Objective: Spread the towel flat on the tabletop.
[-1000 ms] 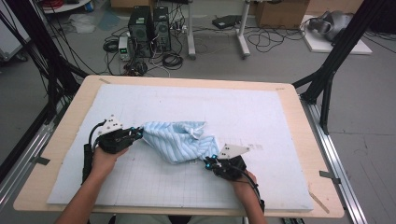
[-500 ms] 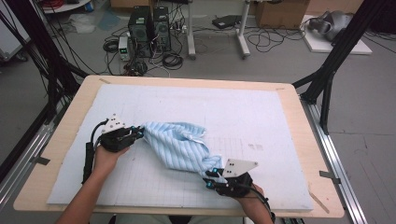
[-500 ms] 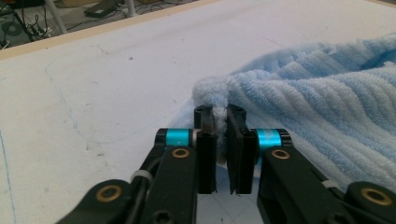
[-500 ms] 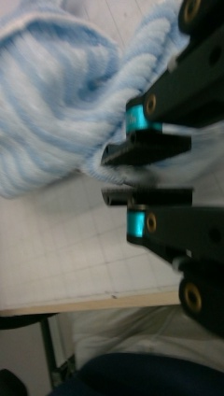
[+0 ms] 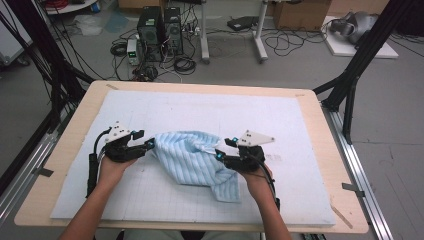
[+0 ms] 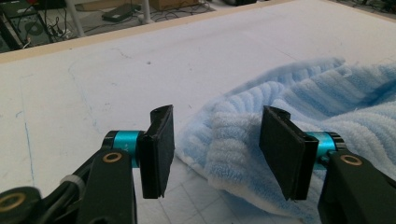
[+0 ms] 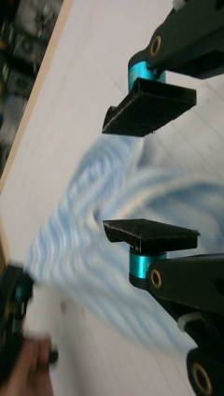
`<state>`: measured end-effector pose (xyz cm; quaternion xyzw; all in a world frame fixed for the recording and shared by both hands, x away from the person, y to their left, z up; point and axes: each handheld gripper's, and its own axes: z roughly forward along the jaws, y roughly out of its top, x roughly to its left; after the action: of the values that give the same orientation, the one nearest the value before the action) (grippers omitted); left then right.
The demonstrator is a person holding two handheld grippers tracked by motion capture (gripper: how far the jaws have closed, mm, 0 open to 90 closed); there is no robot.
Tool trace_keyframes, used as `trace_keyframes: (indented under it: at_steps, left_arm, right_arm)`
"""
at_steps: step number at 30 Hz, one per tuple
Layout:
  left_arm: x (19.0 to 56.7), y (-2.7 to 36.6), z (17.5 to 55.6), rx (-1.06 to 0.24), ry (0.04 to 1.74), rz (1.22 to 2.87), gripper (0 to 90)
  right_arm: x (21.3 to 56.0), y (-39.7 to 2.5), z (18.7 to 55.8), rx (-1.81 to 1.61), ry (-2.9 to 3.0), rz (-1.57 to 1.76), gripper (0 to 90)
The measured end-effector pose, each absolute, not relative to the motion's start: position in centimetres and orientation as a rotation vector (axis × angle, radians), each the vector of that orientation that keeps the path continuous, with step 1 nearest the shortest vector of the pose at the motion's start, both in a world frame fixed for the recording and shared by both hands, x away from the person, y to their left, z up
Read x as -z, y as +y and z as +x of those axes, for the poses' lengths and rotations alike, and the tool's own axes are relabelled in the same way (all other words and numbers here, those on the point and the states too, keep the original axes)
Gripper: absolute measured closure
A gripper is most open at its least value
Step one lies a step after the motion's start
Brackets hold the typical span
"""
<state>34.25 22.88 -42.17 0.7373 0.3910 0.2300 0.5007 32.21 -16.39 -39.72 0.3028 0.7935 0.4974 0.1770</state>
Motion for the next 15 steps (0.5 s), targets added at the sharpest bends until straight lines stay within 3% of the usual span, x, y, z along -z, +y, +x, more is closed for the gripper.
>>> trace_keyframes:
  at_steps: [2, 4, 7, 13, 14, 15]
  left_arm:
    - [42.3, 23.0, 34.3, -0.552, 0.948, 1.777, 40.0]
    - [42.3, 23.1, 34.3, -0.548, 0.944, 1.77, 38.4]
    - [42.5, 23.1, 34.2, -0.544, 0.941, 1.773, 37.9]
    - [42.5, 23.2, 34.1, -0.543, 0.941, 1.768, 37.9]
    - [42.5, 23.2, 34.1, -0.543, 0.941, 1.768, 37.9]
    - [42.6, 23.2, 34.1, -0.541, 0.939, 1.766, 37.5]
  right_arm:
    - [39.8, -15.7, 33.7, -1.367, 2.247, 0.896, 45.9]
    - [40.4, -14.2, 36.0, -1.299, 2.311, 0.95, 35.0]
    - [41.3, -12.6, 37.7, -1.244, 2.363, 1.009, 29.7]
    - [42.8, -10.6, 39.7, -1.15, 2.44, 1.044, 31.0]
    - [43.1, -10.4, 39.8, -1.132, 2.451, 1.058, 33.9]
    - [43.8, -10.2, 40.1, -1.087, 2.496, 1.081, 44.0]
